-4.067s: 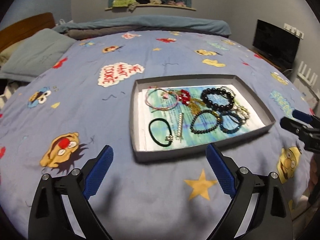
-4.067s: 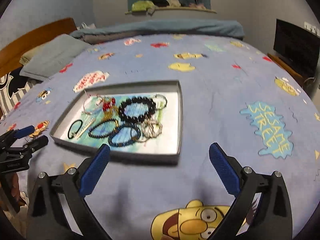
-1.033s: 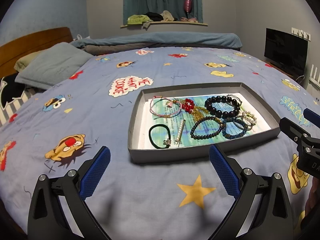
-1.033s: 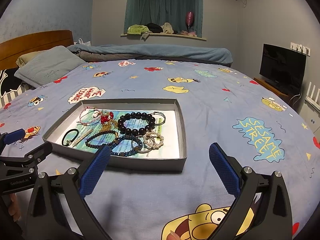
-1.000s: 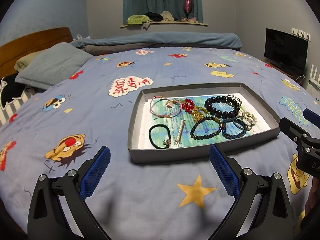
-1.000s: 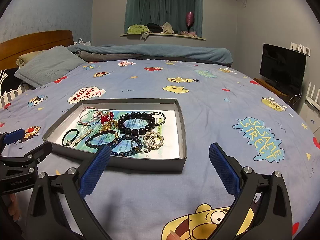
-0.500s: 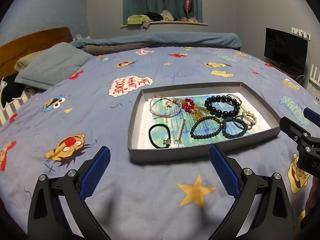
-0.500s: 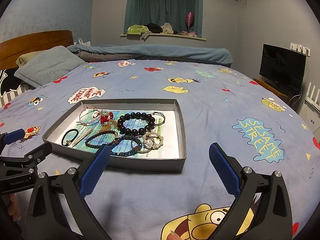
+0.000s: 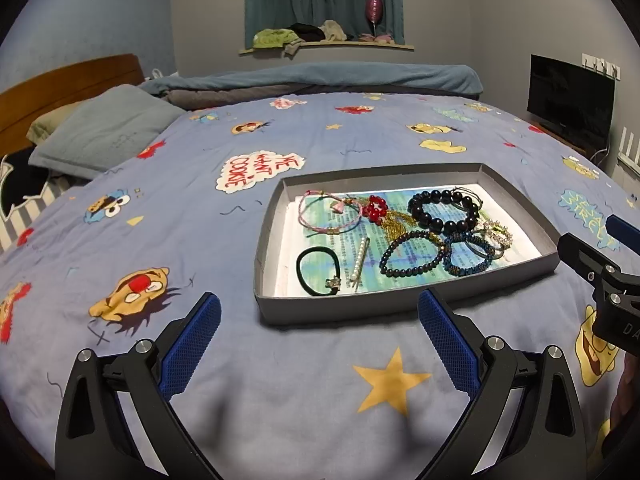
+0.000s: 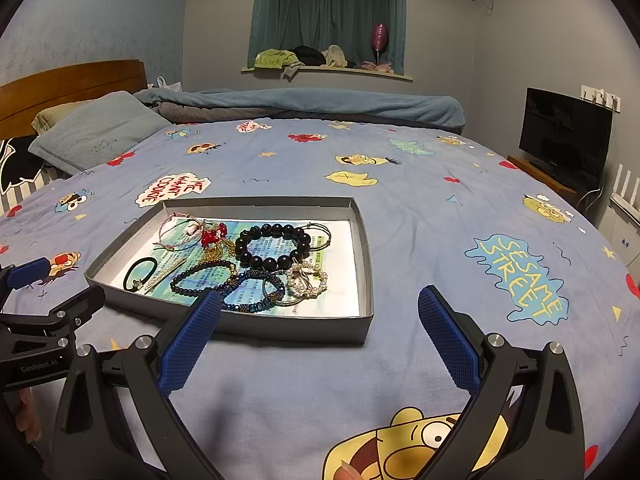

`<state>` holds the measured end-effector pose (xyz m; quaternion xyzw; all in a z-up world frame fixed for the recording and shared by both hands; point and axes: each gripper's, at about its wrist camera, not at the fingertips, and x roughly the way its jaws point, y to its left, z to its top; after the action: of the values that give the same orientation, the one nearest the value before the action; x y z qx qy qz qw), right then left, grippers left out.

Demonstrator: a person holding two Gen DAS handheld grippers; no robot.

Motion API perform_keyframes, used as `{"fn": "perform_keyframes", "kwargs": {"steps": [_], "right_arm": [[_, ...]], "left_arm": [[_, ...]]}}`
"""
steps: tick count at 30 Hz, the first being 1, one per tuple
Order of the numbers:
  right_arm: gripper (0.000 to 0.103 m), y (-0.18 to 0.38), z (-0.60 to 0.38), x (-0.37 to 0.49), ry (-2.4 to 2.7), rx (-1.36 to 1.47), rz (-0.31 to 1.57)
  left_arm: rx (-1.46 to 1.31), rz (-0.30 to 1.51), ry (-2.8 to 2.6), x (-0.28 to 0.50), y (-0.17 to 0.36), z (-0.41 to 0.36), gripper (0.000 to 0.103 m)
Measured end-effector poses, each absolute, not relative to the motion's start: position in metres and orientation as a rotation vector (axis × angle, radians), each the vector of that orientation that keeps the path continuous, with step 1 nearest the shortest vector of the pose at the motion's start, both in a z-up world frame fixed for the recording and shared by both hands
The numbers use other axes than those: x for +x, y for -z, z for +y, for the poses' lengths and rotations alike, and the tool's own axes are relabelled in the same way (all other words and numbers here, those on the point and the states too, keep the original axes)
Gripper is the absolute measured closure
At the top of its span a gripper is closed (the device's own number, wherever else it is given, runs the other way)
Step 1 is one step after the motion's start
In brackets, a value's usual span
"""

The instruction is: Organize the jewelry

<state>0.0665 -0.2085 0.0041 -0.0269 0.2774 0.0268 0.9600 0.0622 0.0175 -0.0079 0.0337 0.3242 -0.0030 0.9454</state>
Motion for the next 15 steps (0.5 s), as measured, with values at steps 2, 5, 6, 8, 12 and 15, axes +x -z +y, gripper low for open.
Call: {"fn": "perform_keyframes", "kwargs": {"steps": [2, 5, 6, 8, 12, 15], "right_arm": [[0.005, -0.0041, -0.2083, 0.0672, -0.055, -0.053, 0.565], [0.005, -0.0036, -0.2088, 0.0685, -0.056, -0.050, 0.570], [0.005, -0.0037, -0.2085, 0.0684, -0.056, -0.051, 0.568], [0.005, -0.0035, -0.2085, 0.0686, -0.057, -0.053, 0.570], [0.005, -0.0025, -0.2088, 0.0698, -0.058, -0.052, 0.575], [0.005, -0.0024, -0.2085, 0.0697, -0.058, -0.053, 0.575]], "left_arm": [[0.072, 0.660, 0.005, 0.0623, 0.0076, 0.0176, 0.005], [0.072, 0.659, 0.011, 0.0629, 0.0078, 0.0172, 0.005], [0.073, 0.657, 0.014, 0.0632, 0.0077, 0.0172, 0.005], [0.079, 0.643, 0.029, 0.0627, 0.0075, 0.0168, 0.005], [0.101, 0.643, 0.029, 0.0629, 0.0089, 0.0135, 0.005], [0.098, 0.667, 0.033, 0.0653, 0.0108, 0.0135, 0.005]]}}
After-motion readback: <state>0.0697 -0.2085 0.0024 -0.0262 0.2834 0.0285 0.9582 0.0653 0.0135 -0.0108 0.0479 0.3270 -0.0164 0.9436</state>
